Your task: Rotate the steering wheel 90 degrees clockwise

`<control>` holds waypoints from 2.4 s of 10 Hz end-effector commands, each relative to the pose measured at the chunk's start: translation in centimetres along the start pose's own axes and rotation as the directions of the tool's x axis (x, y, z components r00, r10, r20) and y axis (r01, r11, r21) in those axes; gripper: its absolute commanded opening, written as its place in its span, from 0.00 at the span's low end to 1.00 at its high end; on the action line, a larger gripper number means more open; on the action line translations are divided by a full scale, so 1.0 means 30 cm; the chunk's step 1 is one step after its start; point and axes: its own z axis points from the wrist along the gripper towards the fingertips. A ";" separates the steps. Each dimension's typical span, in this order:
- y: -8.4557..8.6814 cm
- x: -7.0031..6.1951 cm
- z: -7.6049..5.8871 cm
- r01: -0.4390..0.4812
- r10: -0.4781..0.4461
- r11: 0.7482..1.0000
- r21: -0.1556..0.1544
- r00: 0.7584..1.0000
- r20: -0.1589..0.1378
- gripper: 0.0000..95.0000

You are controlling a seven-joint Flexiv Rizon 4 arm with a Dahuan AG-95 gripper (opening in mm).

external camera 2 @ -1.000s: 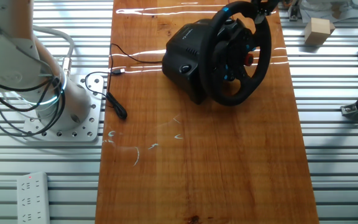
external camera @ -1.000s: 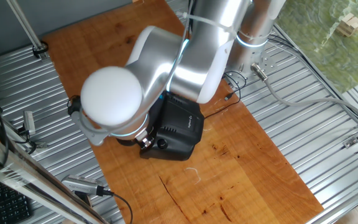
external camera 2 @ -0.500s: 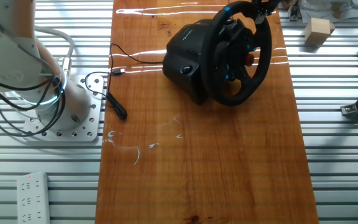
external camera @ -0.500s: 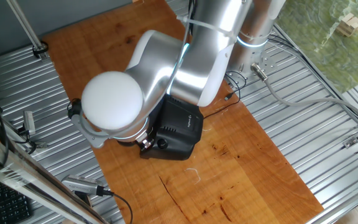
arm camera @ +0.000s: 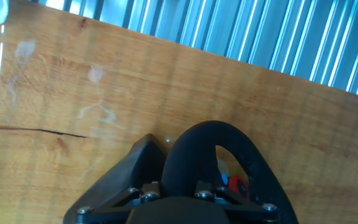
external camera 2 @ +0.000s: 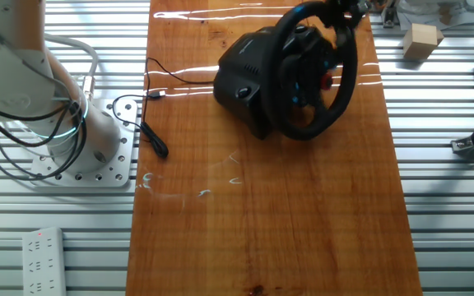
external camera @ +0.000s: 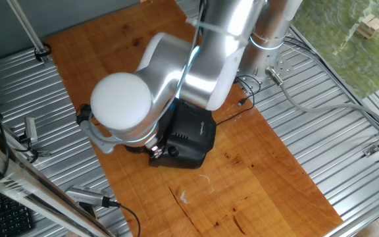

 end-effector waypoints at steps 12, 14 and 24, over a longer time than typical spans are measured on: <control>0.022 0.205 -0.407 -0.070 0.094 0.982 -0.177 0.986 0.135 0.80; 0.005 0.304 -0.439 -0.055 0.086 0.980 -0.191 0.984 0.156 0.80; 0.042 0.350 -0.467 -0.024 0.042 0.992 -0.122 0.989 0.141 0.80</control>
